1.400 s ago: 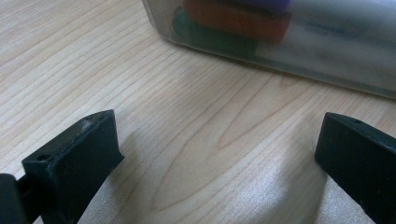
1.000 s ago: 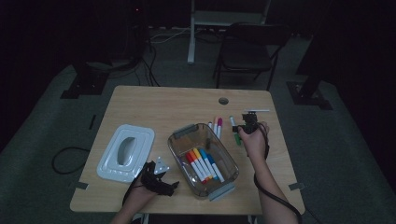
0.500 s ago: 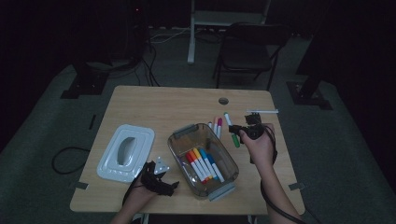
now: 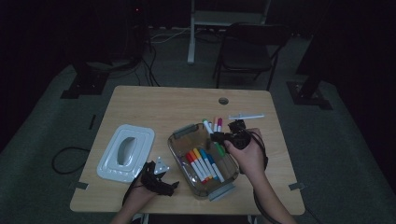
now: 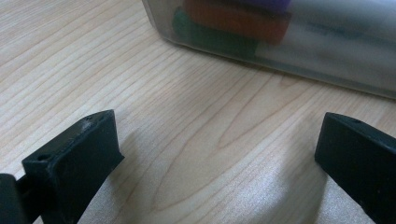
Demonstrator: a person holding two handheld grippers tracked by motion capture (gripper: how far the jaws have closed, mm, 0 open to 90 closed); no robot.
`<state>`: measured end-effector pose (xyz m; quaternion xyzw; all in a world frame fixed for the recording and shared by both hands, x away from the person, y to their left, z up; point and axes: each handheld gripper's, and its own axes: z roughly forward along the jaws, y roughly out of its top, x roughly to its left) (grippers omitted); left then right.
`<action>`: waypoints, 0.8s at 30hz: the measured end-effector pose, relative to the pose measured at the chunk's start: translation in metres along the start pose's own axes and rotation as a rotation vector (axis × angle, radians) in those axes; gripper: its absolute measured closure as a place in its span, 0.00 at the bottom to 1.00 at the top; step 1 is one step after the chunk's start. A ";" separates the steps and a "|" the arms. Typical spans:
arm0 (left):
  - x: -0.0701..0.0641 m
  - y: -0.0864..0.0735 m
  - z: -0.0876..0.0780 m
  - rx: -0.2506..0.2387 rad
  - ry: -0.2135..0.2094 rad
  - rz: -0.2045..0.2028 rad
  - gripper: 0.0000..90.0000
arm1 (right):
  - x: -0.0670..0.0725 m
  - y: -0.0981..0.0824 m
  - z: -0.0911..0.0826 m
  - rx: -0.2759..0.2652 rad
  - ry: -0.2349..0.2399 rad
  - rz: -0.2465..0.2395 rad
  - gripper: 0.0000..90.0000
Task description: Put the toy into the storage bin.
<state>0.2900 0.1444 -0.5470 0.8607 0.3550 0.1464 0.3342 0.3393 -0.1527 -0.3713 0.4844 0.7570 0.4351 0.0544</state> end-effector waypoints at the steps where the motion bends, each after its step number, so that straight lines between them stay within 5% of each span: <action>1: 0.000 0.000 0.000 0.000 0.000 0.000 0.01 | 0.008 -0.002 0.005 0.021 0.014 -0.016 0.85; 13: 0.000 0.000 0.000 0.000 0.000 0.000 0.01 | 0.043 -0.024 0.063 0.208 0.082 -0.083 0.85; 24: 0.000 0.000 0.000 0.000 0.000 0.000 0.01 | 0.055 -0.033 0.104 0.385 0.097 -0.108 0.85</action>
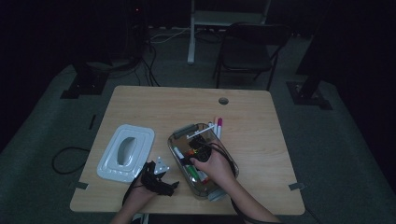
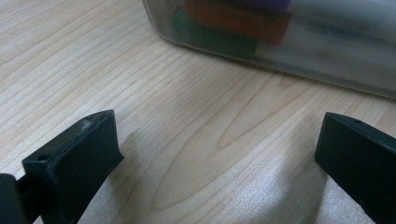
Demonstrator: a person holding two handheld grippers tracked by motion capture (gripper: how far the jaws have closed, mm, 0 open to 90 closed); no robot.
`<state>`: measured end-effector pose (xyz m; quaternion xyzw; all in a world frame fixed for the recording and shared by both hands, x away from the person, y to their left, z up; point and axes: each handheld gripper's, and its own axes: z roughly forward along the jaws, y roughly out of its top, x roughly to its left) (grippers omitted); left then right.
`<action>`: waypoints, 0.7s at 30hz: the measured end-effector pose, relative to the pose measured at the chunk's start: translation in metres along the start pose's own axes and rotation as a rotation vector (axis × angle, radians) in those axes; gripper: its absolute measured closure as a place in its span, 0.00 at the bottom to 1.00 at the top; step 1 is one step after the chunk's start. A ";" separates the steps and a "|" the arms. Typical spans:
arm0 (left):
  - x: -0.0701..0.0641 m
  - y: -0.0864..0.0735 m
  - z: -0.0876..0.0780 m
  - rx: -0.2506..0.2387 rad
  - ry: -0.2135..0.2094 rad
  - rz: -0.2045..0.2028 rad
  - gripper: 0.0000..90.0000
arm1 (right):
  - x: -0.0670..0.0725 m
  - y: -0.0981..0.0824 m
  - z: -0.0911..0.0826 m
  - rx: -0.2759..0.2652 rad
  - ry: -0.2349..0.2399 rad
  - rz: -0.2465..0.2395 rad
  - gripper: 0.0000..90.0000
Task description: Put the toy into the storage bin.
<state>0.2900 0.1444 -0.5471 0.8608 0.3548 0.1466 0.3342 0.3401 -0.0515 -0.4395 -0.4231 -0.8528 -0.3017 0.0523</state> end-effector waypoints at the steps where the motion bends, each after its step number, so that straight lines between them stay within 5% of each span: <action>1: 0.000 0.000 0.000 0.000 0.000 0.000 0.01 | 0.000 0.000 0.003 0.004 -0.002 0.000 0.85; 12: 0.000 0.000 0.000 0.000 0.000 -0.001 0.01 | -0.009 0.000 0.020 0.125 0.001 0.008 0.80; 21: 0.000 0.000 0.000 0.000 0.000 0.000 0.01 | -0.015 -0.002 0.000 0.032 0.013 -0.006 0.75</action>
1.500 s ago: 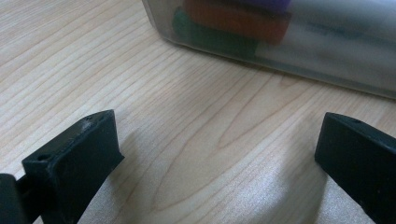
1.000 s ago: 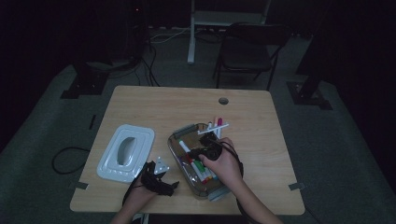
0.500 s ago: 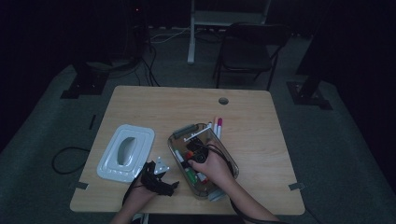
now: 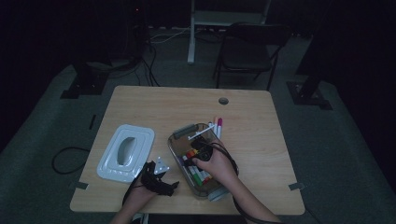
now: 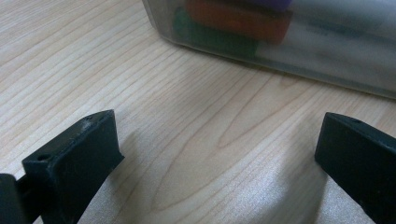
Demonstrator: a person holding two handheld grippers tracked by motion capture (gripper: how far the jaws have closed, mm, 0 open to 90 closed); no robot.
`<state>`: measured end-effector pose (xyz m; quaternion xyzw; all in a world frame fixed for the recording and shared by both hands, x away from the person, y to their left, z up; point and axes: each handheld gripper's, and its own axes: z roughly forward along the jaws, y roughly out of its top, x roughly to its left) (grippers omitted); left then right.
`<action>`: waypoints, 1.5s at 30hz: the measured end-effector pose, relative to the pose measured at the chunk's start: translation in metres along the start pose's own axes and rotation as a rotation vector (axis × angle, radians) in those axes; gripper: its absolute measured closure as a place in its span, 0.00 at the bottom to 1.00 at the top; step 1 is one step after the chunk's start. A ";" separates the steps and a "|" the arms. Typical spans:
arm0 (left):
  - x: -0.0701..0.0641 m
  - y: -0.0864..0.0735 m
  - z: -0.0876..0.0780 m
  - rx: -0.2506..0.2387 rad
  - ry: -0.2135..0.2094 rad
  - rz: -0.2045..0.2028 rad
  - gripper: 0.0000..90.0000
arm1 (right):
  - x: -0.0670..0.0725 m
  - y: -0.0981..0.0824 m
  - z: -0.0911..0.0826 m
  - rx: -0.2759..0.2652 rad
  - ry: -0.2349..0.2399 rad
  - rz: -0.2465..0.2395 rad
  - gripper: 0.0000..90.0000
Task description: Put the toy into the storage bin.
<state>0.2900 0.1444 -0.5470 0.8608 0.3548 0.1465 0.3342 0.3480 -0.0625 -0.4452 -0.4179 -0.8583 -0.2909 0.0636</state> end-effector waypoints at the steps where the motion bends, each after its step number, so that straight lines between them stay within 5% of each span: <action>1: 0.000 0.000 0.000 0.001 0.000 0.000 0.01 | -0.002 -0.001 -0.010 -0.045 0.000 -0.011 0.72; 10: 0.000 0.000 0.000 -0.001 0.000 0.000 0.01 | -0.029 -0.008 -0.064 -0.261 -0.022 -0.013 0.63; 14: 0.000 0.000 0.000 -0.001 0.000 0.000 0.01 | -0.039 -0.011 -0.077 -0.302 -0.029 0.006 0.62; 17: 0.000 0.000 0.000 -0.002 0.001 0.000 0.01 | -0.058 -0.013 -0.092 -0.383 -0.091 0.022 0.58; 21: 0.000 0.000 0.000 -0.002 0.001 -0.001 0.01 | -0.076 -0.013 -0.095 -0.414 -0.124 0.069 0.58; 26: 0.000 0.000 0.000 -0.002 0.001 -0.002 0.01 | -0.118 -0.011 -0.079 -0.401 -0.202 0.162 0.60; 32: 0.000 0.000 0.000 -0.002 0.001 -0.002 0.01 | -0.154 -0.004 -0.041 -0.352 -0.218 0.265 0.61; 45: 0.000 0.000 0.000 -0.002 0.001 0.000 0.01 | -0.184 0.019 0.004 -0.302 -0.289 0.362 0.65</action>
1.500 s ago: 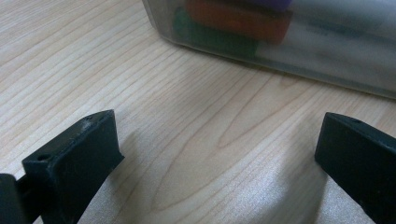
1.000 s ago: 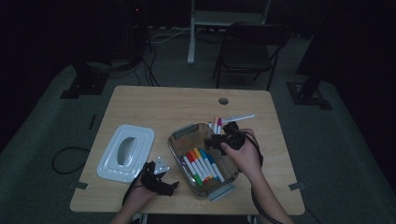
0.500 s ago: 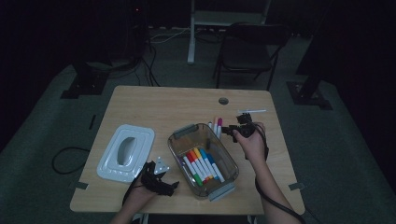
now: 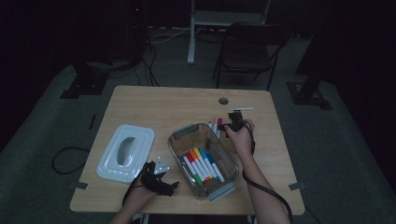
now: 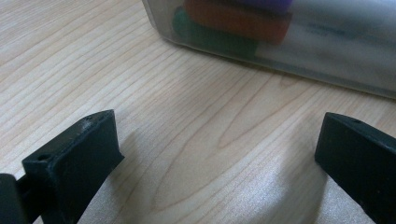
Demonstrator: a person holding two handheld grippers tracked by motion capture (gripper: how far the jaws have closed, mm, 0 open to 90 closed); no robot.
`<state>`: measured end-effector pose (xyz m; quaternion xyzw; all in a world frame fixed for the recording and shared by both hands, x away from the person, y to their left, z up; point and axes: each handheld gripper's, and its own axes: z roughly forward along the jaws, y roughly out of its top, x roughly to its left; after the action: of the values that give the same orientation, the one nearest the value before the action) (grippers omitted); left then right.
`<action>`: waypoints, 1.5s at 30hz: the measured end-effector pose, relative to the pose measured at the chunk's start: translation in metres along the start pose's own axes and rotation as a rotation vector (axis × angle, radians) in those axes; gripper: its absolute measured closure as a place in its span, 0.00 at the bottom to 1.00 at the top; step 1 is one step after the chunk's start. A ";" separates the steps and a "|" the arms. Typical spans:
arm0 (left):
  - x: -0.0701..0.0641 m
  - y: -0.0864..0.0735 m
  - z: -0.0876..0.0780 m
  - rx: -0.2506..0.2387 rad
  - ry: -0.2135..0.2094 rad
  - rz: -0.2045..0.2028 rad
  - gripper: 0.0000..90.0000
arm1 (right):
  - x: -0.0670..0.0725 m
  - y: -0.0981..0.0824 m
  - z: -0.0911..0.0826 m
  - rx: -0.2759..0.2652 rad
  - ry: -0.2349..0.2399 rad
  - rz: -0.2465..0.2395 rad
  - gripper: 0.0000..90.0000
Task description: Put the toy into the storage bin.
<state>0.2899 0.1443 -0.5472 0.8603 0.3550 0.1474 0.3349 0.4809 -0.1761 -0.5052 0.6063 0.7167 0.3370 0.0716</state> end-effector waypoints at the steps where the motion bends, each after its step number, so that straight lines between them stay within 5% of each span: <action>1: 0.000 0.000 0.000 0.000 0.000 0.000 0.01 | -0.001 0.000 0.007 0.010 0.001 0.014 0.65; 7: 0.000 0.000 0.000 -0.001 0.000 0.000 0.01 | -0.004 -0.003 0.017 0.041 -0.032 0.035 0.71; 18: 0.000 0.000 0.000 -0.001 0.000 -0.001 0.01 | -0.024 -0.011 0.005 0.048 -0.082 0.075 0.85; 28: 0.000 0.000 0.000 0.000 0.000 -0.001 0.01 | -0.028 -0.015 -0.035 0.000 -0.037 0.106 0.85; 35: 0.000 0.000 0.000 -0.001 0.000 -0.001 0.01 | -0.021 -0.018 -0.063 -0.022 -0.009 0.084 0.85; 45: 0.000 0.000 0.000 -0.001 0.001 0.000 0.01 | 0.011 -0.022 -0.116 -0.089 0.084 0.003 0.85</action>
<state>0.2899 0.1443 -0.5473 0.8600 0.3552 0.1479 0.3353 0.4004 -0.2126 -0.4255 0.5890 0.7023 0.3939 0.0679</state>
